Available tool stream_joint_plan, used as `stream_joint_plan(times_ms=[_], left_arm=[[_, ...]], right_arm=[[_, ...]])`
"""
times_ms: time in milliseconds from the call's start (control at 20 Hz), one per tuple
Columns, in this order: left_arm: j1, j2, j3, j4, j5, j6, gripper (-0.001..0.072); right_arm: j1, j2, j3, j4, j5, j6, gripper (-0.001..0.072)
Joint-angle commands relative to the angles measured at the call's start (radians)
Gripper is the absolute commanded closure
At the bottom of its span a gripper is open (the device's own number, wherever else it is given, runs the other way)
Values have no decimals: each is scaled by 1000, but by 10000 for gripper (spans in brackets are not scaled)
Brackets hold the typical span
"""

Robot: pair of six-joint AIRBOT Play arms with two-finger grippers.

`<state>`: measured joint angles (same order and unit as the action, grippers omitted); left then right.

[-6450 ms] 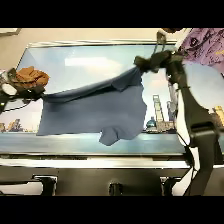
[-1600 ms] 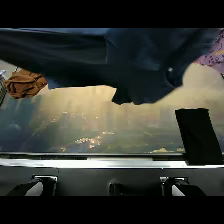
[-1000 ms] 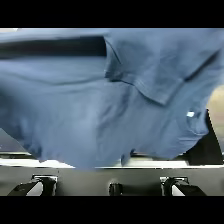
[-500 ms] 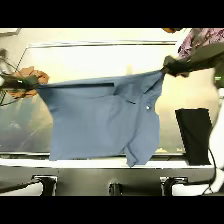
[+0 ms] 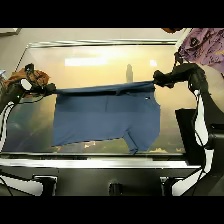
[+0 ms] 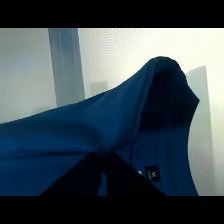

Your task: Fold the clothes and pants, and hang the long-sleeved shirts on hangers.

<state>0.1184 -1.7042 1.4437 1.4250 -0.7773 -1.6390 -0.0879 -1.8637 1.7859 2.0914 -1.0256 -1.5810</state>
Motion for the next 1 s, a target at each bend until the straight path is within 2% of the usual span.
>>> stream_joint_plan(times_ms=[0,150,250,800,850,900,950], left_arm=[[-1,-13,5,-1,-182,1,694],[-1,-13,4,-1,-292,1,694],[-1,-15,4,-1,-343,1,694],[-2,-54,-1,-39,-401,-3,685],[-2,-59,-1,-56,-401,-3,609],[-2,-63,0,-78,-396,-3,468],[-1,-63,1,-95,-391,-3,344]], right_arm=[[0,7,0,-53,-127,41,684],[0,7,-1,-84,-256,52,684],[0,7,-1,-95,-293,60,684],[0,-61,-3,-140,-309,82,683],[0,-71,-3,-138,-309,82,682],[0,-80,-3,-138,-309,82,664],[0,-84,-3,-135,-309,82,583]])
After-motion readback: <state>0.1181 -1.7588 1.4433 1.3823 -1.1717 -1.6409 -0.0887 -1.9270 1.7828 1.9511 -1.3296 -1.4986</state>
